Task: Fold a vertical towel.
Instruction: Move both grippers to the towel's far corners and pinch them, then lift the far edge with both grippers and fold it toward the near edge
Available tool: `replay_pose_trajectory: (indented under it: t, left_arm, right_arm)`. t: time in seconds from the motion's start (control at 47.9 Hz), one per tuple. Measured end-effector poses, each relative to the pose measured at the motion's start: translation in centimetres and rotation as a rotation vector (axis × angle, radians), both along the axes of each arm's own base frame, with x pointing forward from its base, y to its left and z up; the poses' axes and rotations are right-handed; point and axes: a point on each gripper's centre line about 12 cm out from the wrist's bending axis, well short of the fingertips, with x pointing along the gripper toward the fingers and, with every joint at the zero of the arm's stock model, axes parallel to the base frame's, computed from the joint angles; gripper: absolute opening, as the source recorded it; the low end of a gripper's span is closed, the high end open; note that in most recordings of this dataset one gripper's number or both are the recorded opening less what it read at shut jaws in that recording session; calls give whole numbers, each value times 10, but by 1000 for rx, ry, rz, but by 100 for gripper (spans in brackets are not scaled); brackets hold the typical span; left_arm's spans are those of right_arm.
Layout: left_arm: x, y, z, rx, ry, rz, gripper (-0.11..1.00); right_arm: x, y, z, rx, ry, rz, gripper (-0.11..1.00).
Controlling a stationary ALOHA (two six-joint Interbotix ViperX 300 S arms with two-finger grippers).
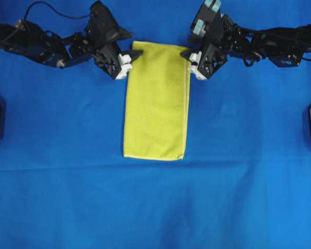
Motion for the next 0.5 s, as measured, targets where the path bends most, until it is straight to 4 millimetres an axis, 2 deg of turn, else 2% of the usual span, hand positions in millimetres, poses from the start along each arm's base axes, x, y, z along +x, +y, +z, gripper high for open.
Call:
replay_pose_trajectory:
  t: [0.084,0.146,0.271,0.334,0.397,0.501]
  left_arm:
    - [1,0,-1,-1,5,-1,69]
    - [1,1,-1,-5,9,1,63]
    - [1,1,-2,-15,24,2,32]
    - [4,-2,-2,-17,29,-9,16]
    - [5,-5,-2,-13,33,-20,5]
    - [5,-6,-2,-9,37,-26,4]
  right_arm:
    - [0,0,-2,3,2,-1,54]
    - [1,0,-3,4,5,1,41]
    - [1,1,-3,-2,8,9,7]
    - [1,1,-3,-7,9,15,5]
    - [1,1,-2,-7,7,15,5]
    - [1,1,-2,-9,8,17,5]
